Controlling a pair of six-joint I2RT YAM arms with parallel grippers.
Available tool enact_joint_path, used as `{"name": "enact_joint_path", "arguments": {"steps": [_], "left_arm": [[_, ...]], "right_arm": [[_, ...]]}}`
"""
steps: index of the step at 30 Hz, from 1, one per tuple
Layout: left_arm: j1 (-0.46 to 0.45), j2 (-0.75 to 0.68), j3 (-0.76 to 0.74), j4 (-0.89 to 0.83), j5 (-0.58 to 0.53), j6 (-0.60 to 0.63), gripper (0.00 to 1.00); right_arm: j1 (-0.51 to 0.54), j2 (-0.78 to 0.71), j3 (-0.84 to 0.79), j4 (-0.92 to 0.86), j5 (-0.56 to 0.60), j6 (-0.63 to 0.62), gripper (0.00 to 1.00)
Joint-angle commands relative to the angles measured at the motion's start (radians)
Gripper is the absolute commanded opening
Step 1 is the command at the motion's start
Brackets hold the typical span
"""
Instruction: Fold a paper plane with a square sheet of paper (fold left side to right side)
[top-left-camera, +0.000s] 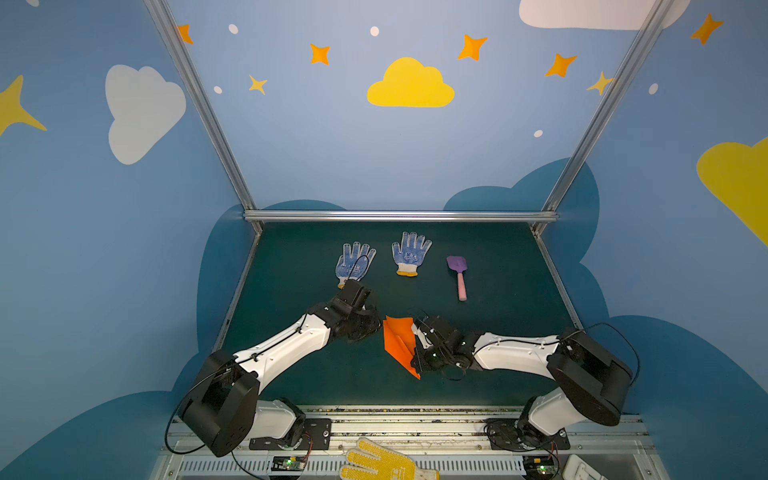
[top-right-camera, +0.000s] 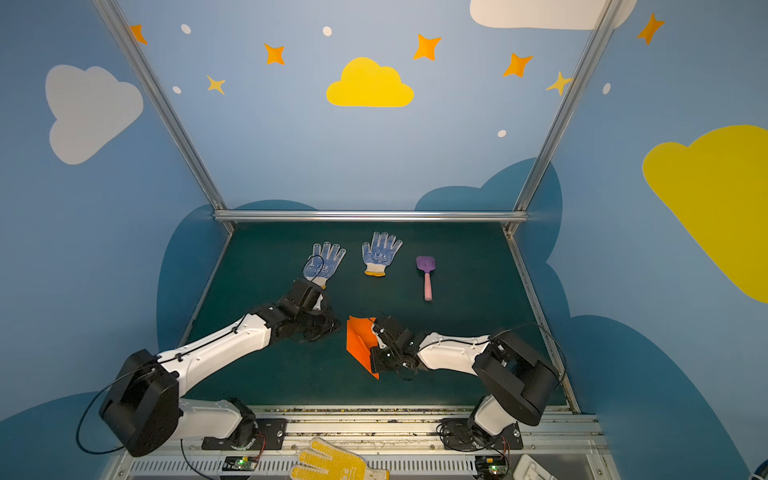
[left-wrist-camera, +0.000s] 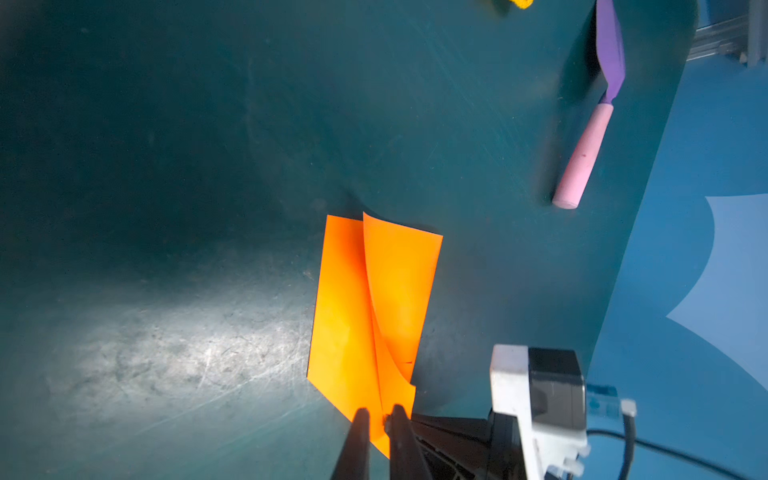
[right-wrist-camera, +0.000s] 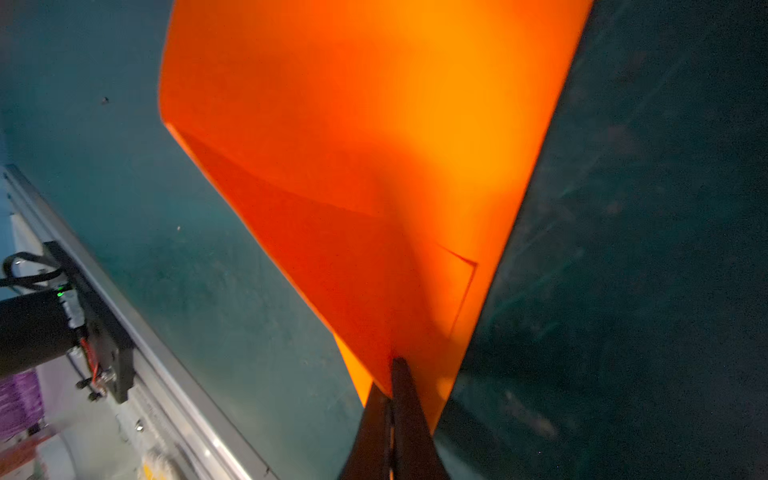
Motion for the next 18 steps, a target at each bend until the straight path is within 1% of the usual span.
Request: {"name": "enact_joint_path", "arguments": {"steps": [1,4,7,10,17,18], "left_arm": [[-0.011,-0.015,-0.033,0.006,-0.005,0.026,0.11],[-0.031,-0.006,-0.049,0.037,-0.001,0.018,0.10],[-0.057,0.022,-0.049,0.069,0.011,0.018,0.10],[-0.077,0.071,-0.030,0.092,0.028,0.028,0.09],[-0.104,0.201,0.021,0.119,0.063,0.056,0.06],[-0.105,0.215,0.028,0.123,0.066,0.061,0.05]], "right_arm": [[-0.050,0.067,-0.009,-0.072,-0.020,-0.128,0.00],[-0.081,0.060,0.044,-0.120,-0.026,-0.207,0.00],[-0.096,0.045,0.073,-0.168,-0.014,-0.243,0.00],[-0.096,0.038,0.068,-0.177,-0.020,-0.229,0.00],[-0.087,0.041,0.018,-0.122,-0.039,-0.148,0.00],[-0.085,0.038,0.018,-0.124,-0.037,-0.143,0.02]]}}
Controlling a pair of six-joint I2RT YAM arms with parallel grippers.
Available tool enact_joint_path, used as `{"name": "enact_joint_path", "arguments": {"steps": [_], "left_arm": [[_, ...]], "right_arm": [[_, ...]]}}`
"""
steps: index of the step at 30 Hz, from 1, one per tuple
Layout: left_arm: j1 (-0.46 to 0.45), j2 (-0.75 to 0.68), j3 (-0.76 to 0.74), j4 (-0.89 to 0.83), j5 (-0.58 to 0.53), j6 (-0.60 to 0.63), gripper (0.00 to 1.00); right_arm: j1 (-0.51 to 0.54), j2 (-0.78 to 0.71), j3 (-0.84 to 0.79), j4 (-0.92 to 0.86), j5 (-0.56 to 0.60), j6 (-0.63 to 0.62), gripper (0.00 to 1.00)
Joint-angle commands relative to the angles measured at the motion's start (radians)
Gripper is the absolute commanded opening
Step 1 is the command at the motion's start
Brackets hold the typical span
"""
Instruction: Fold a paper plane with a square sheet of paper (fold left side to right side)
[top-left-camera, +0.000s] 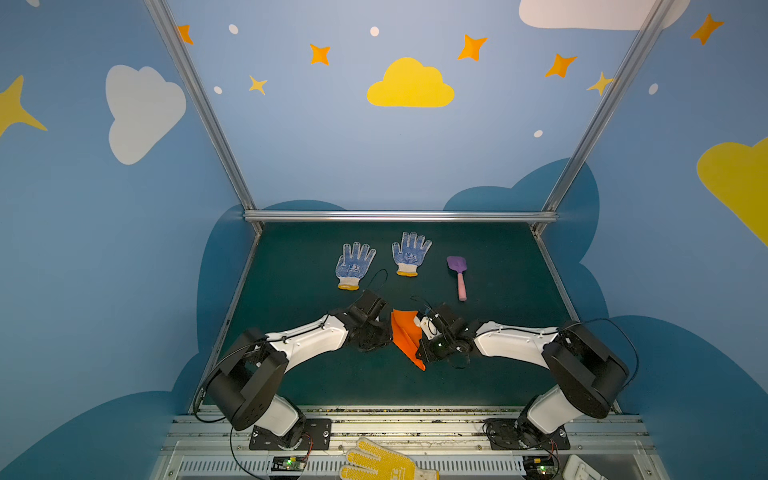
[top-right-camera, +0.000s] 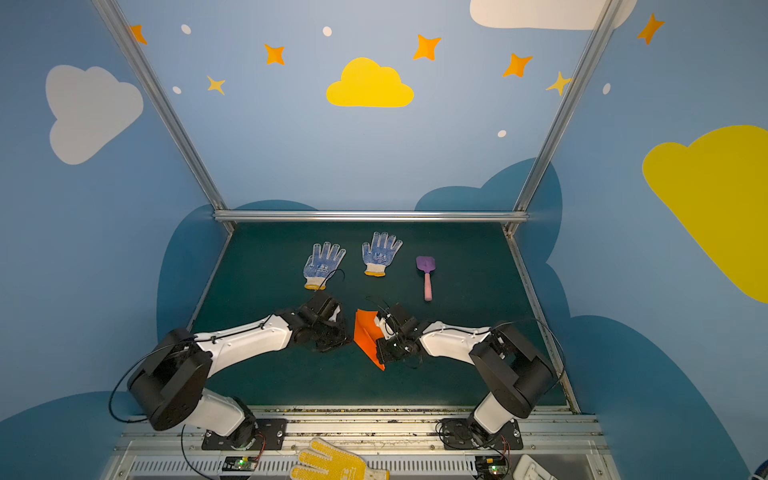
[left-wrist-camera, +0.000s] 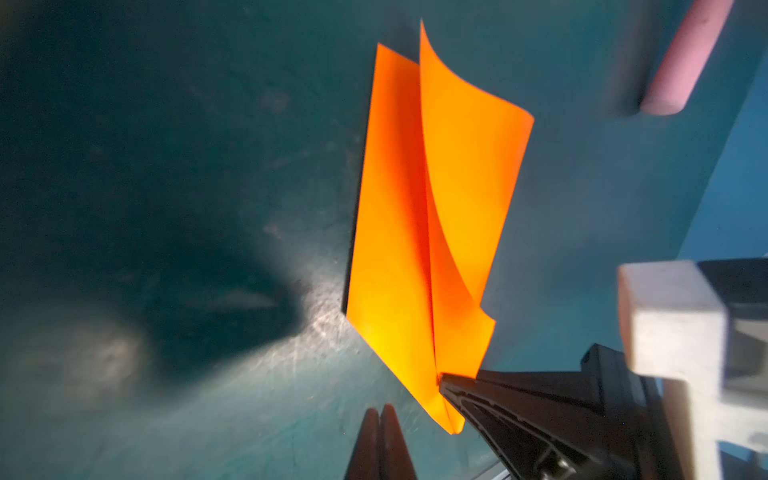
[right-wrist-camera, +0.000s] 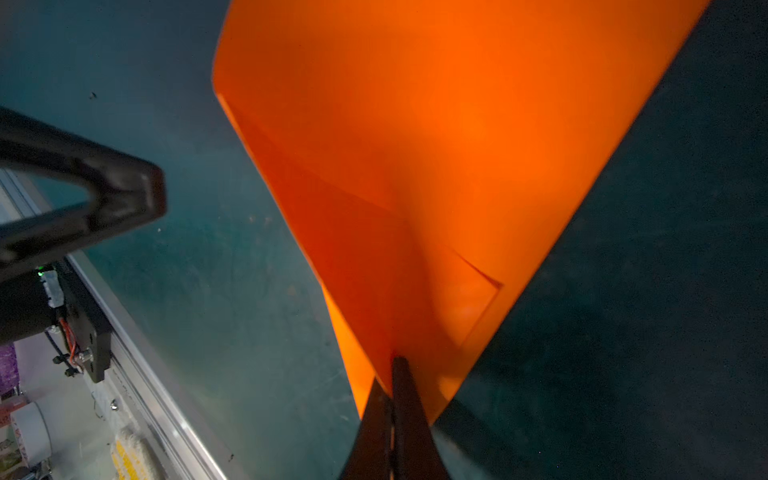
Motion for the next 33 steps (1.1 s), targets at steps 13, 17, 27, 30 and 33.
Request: {"name": "enact_joint_path", "arguments": {"steps": [13,17,27,30,33], "left_arm": [[-0.011,0.209,0.142,0.023,0.031,0.092,0.04],[-0.011,0.255,0.153,0.007,0.037,0.108,0.04],[-0.013,0.229,0.066,0.022,0.023,0.063,0.04],[-0.015,0.223,0.045,0.033,0.026,0.044,0.04],[-0.018,0.218,0.036,0.037,0.031,0.032,0.04]], "right_arm": [[0.013,-0.002,0.000,-0.080,0.024,0.015,0.07],[0.013,-0.007,0.015,-0.091,0.020,0.012,0.14],[0.010,-0.026,0.076,-0.145,0.032,-0.010,0.24],[0.007,-0.027,0.084,-0.150,0.032,-0.010,0.23],[0.006,-0.027,0.090,-0.150,0.027,-0.006,0.22]]}}
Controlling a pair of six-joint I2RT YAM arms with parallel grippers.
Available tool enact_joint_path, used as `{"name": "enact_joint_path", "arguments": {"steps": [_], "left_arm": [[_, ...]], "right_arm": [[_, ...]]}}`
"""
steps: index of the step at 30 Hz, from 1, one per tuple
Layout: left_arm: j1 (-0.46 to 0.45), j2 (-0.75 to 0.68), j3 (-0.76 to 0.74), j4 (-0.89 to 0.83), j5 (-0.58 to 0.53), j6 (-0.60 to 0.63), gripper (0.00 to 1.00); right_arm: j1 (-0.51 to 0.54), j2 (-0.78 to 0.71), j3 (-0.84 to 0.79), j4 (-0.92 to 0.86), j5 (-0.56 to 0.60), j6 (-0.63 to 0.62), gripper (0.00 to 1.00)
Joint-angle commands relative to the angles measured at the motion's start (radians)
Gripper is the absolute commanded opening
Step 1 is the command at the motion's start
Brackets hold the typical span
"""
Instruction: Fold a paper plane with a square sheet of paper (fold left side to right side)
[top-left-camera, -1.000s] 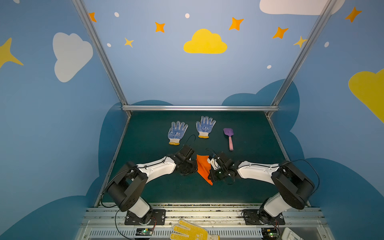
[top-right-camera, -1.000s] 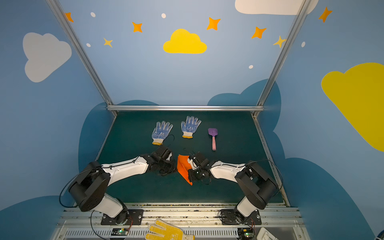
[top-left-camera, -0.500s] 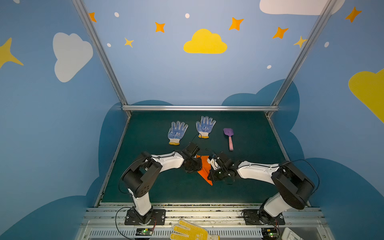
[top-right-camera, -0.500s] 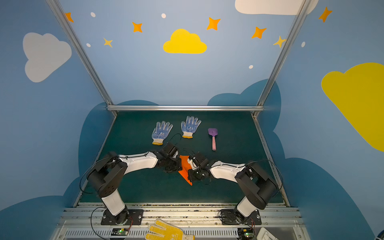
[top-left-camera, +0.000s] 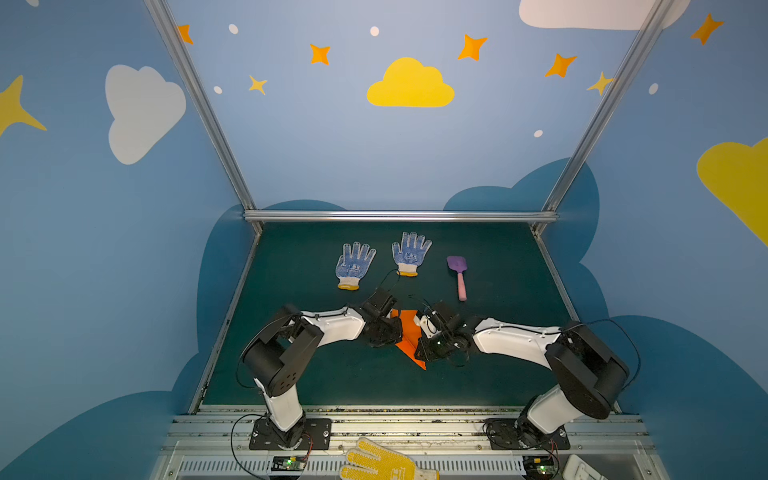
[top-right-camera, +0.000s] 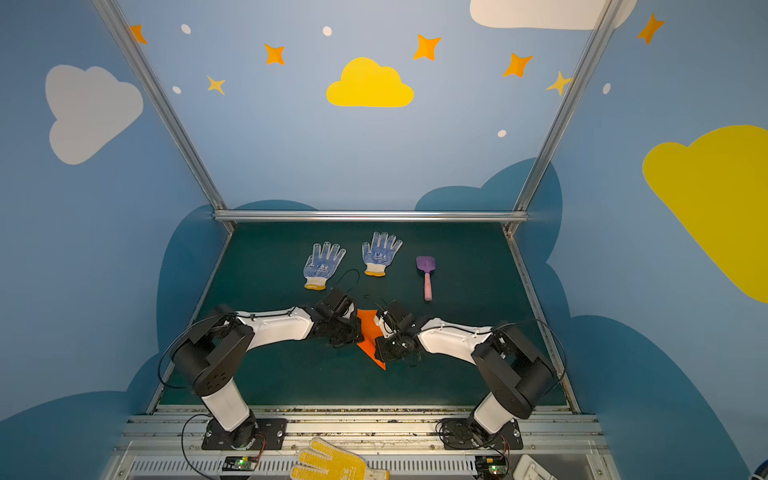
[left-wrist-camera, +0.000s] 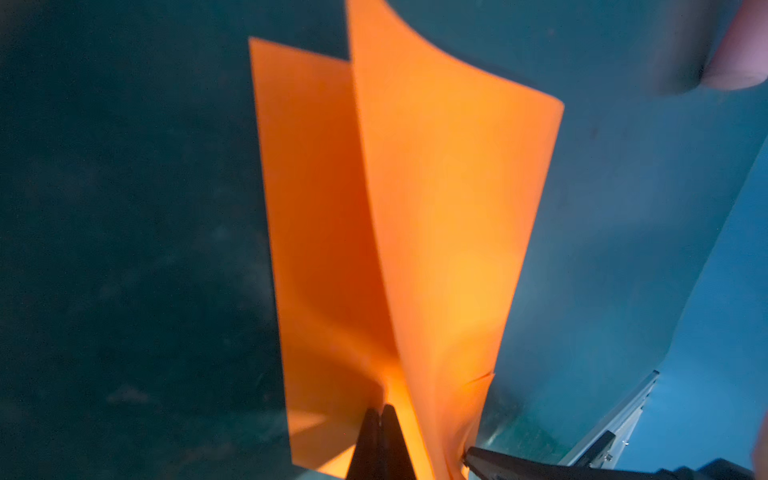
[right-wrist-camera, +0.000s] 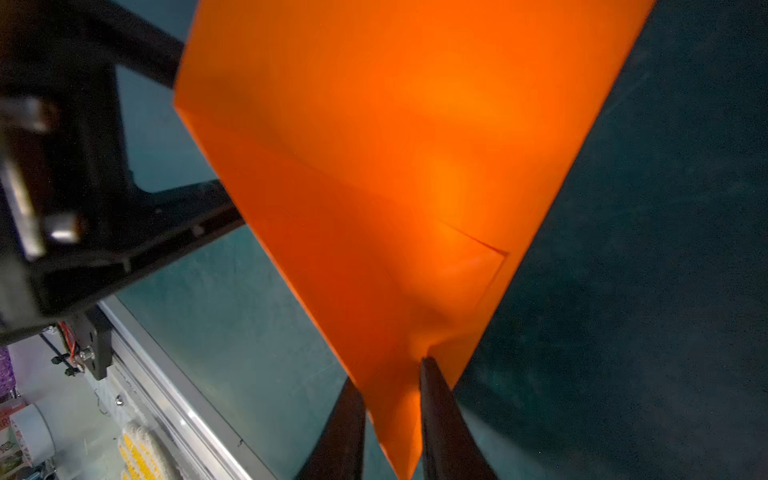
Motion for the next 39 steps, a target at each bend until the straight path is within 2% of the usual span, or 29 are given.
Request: {"name": "enact_joint_path", "arguments": {"steps": [1,7,13,23,31,39], "left_arm": [[-0.012,0.003,-0.041,-0.079,-0.010,-0.020,0.04],[-0.025,-0.003,-0.052,-0.073,-0.014,-0.037,0.04],[-0.028,0.000,-0.053,-0.074,-0.018,-0.040,0.04],[-0.029,-0.003,-0.045,-0.082,-0.019,-0.035,0.04],[-0.026,-0.078,0.019,-0.167,-0.058,0.055,0.04],[-0.032,-0.102,0.057,-0.152,0.015,0.139,0.04]], "right_arm": [[-0.001,-0.023,0.027,-0.033,0.008,-0.009,0.21],[-0.001,-0.026,0.024,-0.036,0.006,-0.002,0.17],[0.000,-0.022,0.010,-0.035,0.009,0.007,0.00],[-0.007,0.012,-0.029,0.001,0.004,0.031,0.00],[-0.047,0.025,-0.091,0.054,-0.043,0.060,0.00],[-0.086,0.045,-0.096,0.054,-0.111,0.070,0.00]]}}
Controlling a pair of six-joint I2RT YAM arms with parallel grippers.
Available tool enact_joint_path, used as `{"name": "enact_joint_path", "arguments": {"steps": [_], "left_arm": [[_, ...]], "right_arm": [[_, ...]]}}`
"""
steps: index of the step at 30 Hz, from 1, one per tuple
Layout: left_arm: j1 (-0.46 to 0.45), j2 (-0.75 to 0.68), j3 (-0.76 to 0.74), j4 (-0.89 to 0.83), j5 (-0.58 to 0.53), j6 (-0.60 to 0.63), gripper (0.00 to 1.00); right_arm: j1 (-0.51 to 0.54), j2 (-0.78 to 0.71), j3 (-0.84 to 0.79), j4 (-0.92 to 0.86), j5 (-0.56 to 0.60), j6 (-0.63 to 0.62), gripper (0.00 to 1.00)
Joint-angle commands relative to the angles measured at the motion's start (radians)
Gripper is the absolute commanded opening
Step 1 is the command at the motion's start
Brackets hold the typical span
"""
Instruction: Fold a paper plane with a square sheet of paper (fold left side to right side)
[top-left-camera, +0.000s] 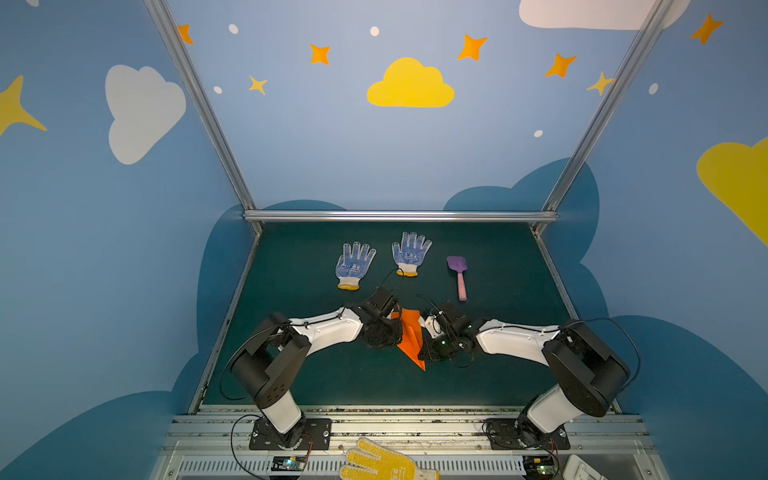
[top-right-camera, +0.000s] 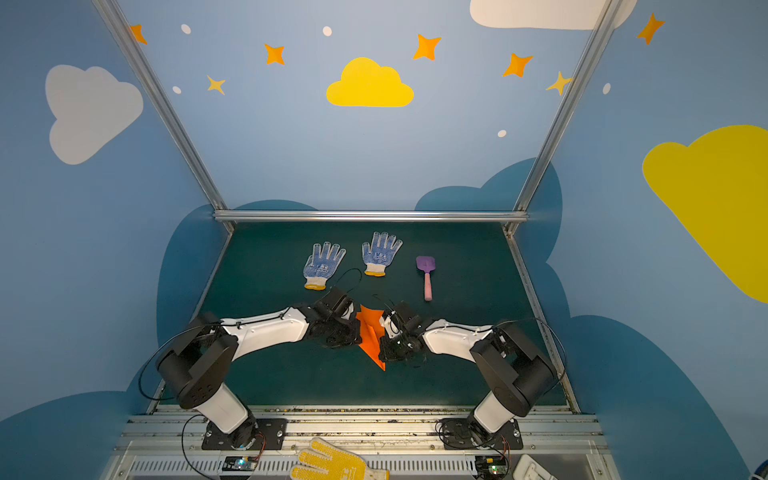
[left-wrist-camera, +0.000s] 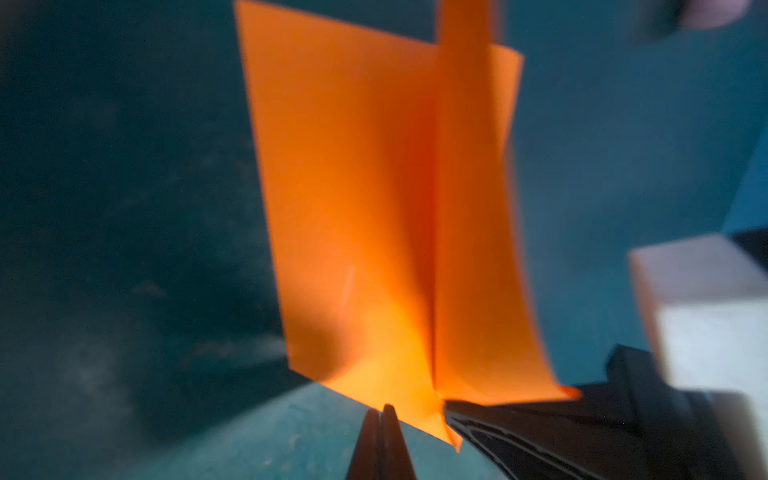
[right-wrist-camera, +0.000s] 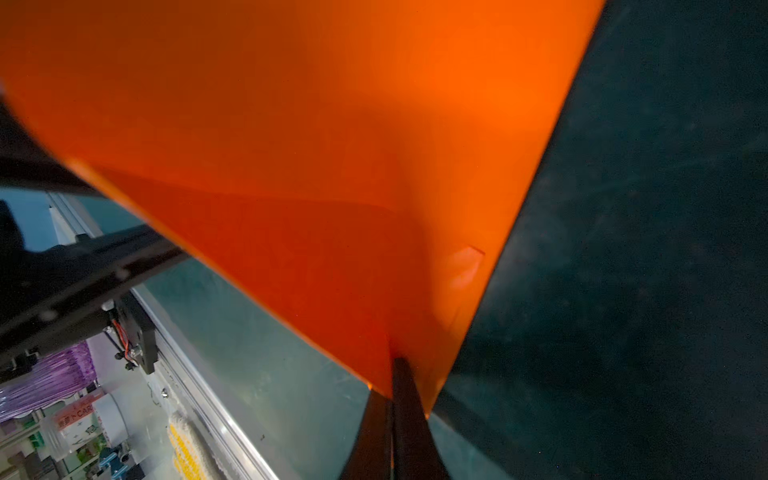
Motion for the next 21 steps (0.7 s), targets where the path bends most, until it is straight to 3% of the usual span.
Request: {"name": "enact_joint_path", "arguments": {"steps": [1,9,21], "left_arm": [[-0.009,-0.005,0.028,-0.020,0.040,0.065,0.04],[-0.037,0.051,0.065,-0.019,0.088,0.098,0.04],[-0.055,0.128,0.108,0.014,0.105,0.105,0.04]], "right_arm": [[-0.022,0.039,-0.023,-0.037,-0.025,0.010,0.00],[-0.071,0.089,0.028,-0.105,-0.121,-0.029,0.00],[-0.097,0.116,0.032,-0.113,-0.161,-0.036,0.00]]}}
